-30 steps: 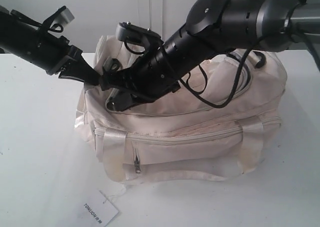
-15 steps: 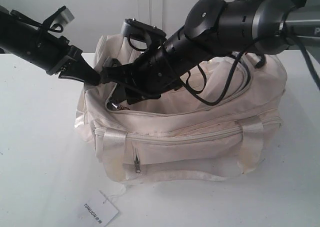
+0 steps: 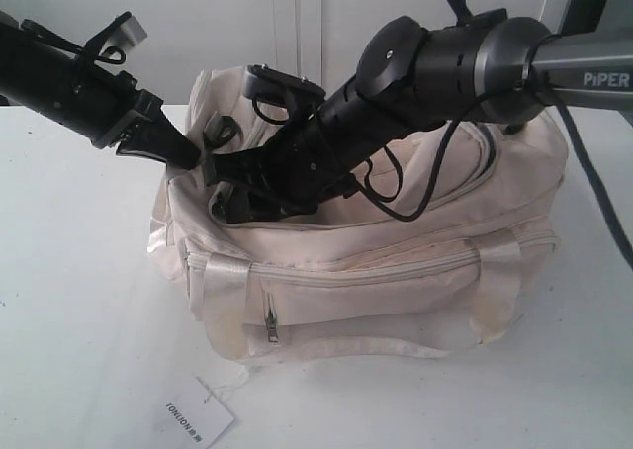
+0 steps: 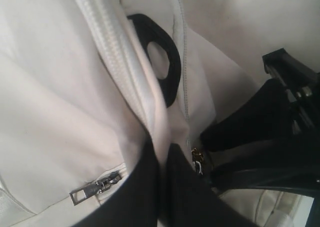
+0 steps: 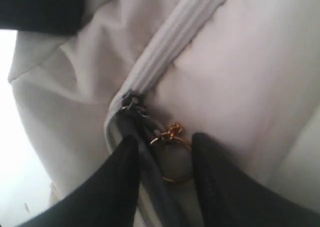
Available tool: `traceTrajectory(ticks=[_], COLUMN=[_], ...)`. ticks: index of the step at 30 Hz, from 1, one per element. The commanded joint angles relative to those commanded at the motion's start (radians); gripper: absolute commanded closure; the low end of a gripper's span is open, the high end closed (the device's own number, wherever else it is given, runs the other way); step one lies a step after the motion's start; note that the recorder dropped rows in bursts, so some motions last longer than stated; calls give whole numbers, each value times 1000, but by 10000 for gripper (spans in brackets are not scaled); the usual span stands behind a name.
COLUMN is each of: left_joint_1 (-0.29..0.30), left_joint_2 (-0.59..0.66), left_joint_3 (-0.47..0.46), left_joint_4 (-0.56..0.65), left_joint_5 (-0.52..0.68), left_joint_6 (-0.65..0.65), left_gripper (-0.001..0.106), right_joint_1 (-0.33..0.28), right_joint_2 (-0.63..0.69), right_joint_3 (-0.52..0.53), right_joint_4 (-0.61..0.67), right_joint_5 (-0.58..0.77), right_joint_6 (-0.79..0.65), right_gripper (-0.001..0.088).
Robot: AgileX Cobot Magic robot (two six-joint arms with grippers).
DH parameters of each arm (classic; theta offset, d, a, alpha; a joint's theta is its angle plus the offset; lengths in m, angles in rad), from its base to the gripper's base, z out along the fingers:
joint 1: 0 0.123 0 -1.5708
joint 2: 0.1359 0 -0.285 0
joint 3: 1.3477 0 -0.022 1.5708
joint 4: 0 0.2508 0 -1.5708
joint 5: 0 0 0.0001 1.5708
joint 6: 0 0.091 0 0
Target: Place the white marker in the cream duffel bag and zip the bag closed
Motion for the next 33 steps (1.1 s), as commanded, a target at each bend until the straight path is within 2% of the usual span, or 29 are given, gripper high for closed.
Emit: traceTrajectory(ticks=[3,5,7,8,14,19,22,25,26,30,33], left_joint_1=[0,0,0,0,0,0,0,0,0,0,0], left_joint_2=[0,0,0,0,0,0,0,0,0,0,0], left_joint_3=[0,0,0,0,0,0,0,0,0,0,0], left_joint_4=[0,0,0,0,0,0,0,0,0,0,0], left_joint_5=[0,0,-2,-2,-6,-6,-6,-6,-6,-6,-6], left_joint_6=[0,0,0,0,0,0,0,0,0,0,0], left_gripper=[1053,1053,1053,1053,1053,1053,1053,1053,1053,1053,1053], right_joint_1=[0,0,0,0,0,0,0,0,0,0,0], right_joint_2=[17,25,26,24,-77,-148,-141,-72,-50,21,45], right_joint_3=[0,0,0,0,0,0,0,0,0,0,0], right_joint_4=[47,73,92,92,90,82,82,82,82,82,80], right_joint_5=[2,2,2,-2,-102,-133,-61,119,143,148,141], right_joint_6=[-7,-28,-59,-59,-57,-57,-55,-23,-22,19,19], right_gripper=[528,588,739,867,868,868,868,868,868,851,756])
